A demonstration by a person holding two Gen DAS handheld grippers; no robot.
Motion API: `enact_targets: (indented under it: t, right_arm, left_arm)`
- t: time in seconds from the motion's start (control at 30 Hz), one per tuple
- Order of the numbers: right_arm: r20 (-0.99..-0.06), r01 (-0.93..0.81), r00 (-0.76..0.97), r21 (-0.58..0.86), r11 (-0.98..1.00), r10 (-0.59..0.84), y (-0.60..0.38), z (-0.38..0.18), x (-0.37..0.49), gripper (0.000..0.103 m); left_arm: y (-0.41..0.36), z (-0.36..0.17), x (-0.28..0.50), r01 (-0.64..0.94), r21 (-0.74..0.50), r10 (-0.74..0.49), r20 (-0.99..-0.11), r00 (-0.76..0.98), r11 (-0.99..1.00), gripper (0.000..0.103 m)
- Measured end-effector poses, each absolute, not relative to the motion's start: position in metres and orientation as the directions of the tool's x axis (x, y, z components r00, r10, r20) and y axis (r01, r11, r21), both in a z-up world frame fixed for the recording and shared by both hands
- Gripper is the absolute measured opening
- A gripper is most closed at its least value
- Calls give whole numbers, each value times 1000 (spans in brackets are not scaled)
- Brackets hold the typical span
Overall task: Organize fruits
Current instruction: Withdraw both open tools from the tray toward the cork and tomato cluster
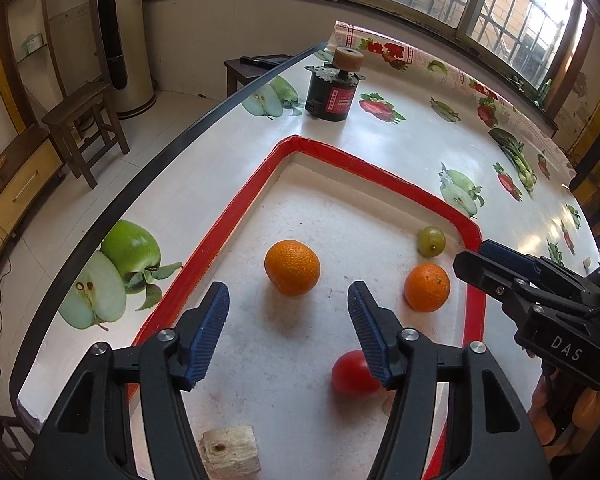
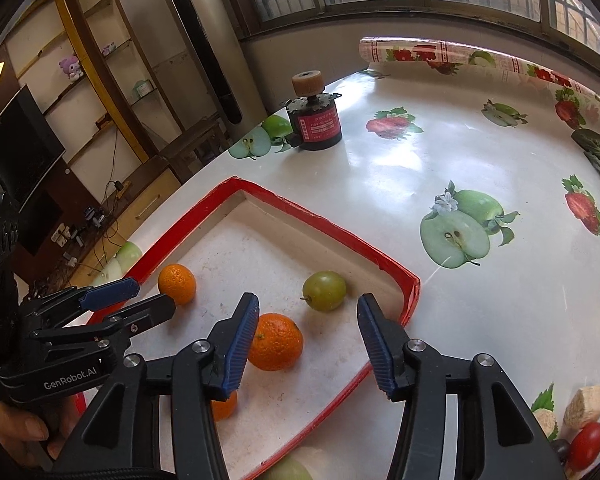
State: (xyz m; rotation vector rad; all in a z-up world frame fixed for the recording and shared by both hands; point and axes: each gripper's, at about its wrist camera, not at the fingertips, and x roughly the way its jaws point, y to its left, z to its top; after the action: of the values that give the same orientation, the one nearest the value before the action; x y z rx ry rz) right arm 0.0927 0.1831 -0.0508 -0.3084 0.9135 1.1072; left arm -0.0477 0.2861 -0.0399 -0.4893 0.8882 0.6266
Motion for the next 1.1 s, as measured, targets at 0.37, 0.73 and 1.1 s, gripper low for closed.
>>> enact_targets:
  t: [0.37,0.73,1.1]
  right_arm:
    - [-735,-861,165,218,459,658,124,-29,70,54]
    - [-722,-841,203,217,495,662,73,-19,61,55]
    - [-716,-792,251,234,563,651,24,-19,66,57]
  left_arm:
    - [258,-27,-58,-655,-147,289,-810,510,741,61]
    - [232,-16,-64,-623,-161,274,-795,541,765,61]
    - [209,-9,-64,-596,-177,249,-789,561,783,61]
